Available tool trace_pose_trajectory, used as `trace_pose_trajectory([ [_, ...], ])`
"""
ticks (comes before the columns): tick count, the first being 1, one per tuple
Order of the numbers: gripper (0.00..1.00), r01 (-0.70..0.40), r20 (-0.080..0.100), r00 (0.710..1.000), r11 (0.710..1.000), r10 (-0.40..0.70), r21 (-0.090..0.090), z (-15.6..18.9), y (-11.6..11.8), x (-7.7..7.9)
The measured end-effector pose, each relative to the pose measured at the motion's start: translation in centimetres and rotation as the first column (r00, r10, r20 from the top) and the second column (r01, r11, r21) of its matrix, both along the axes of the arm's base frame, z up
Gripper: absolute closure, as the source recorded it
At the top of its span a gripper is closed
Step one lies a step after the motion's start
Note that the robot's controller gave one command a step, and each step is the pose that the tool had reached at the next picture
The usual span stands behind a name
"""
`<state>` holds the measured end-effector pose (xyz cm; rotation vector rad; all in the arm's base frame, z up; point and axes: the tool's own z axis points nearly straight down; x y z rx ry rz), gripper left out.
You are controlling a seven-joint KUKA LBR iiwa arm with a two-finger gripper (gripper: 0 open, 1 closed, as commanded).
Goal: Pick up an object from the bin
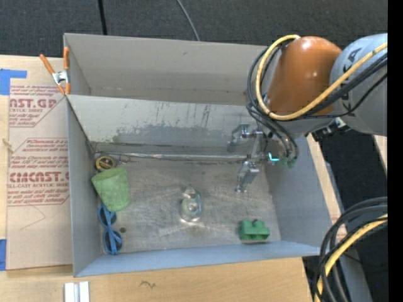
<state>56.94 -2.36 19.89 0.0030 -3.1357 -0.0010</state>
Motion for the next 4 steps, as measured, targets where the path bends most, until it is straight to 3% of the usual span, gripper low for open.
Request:
trace_pose_trajectory([
  [1, 0.00, 0.053, -0.002, 0.999, 0.999, -0.053, 0.003, -6.0, 6.5, -3.8],
  [2, 0.00, 0.043, 0.006, 0.999, 0.999, -0.043, 0.000, -12.5, 7.1, -3.6],
  [3, 1.00, 0.043, 0.008, 0.999, 0.999, -0.043, 0.000, -12.1, 7.1, -3.6],
  [4, 1.00, -0.176, 0.014, 0.984, 0.984, 0.176, -0.001, 3.4, 8.1, -7.0],
])
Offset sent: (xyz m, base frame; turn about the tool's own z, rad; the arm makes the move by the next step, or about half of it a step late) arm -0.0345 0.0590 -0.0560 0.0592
